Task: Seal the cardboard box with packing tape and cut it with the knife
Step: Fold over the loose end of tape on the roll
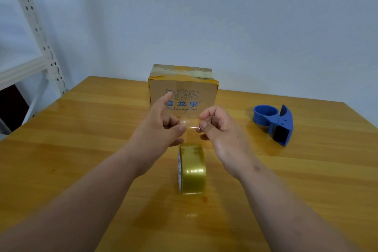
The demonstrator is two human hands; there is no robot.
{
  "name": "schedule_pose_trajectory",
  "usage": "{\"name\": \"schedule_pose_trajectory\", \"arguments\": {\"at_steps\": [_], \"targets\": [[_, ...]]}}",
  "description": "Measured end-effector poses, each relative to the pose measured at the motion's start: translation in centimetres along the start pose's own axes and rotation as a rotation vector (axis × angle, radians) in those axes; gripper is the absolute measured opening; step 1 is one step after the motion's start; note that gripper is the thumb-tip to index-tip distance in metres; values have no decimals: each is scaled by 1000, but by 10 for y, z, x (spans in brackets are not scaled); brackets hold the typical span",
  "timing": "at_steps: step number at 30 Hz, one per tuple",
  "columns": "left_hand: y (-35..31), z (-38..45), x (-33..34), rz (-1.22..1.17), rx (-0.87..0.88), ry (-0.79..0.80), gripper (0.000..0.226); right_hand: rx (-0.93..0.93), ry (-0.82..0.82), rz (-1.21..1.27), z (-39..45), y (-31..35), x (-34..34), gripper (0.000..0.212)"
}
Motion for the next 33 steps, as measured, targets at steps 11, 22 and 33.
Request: {"name": "schedule_pose_trajectory", "arguments": {"at_steps": [11, 22, 33], "targets": [[-6, 0, 2, 73, 34, 37, 55, 41, 22, -182, -2, 3, -3, 21], [-9, 0, 4, 364, 50, -12, 25, 42, 32, -177, 0, 3, -3, 16], [-24, -8, -1, 582, 47, -128, 19, 43, 57, -245, 3, 7, -2, 22]]}}
Point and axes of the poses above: each hand's wrist, its own z-axis towards the middle knuckle, its own x-axis out of the palm, y = z × x, the point moved 10 cm from there along z, towards the middle knuckle, and after that the axes turned 7 degrees about y, right-handed, at the moved point
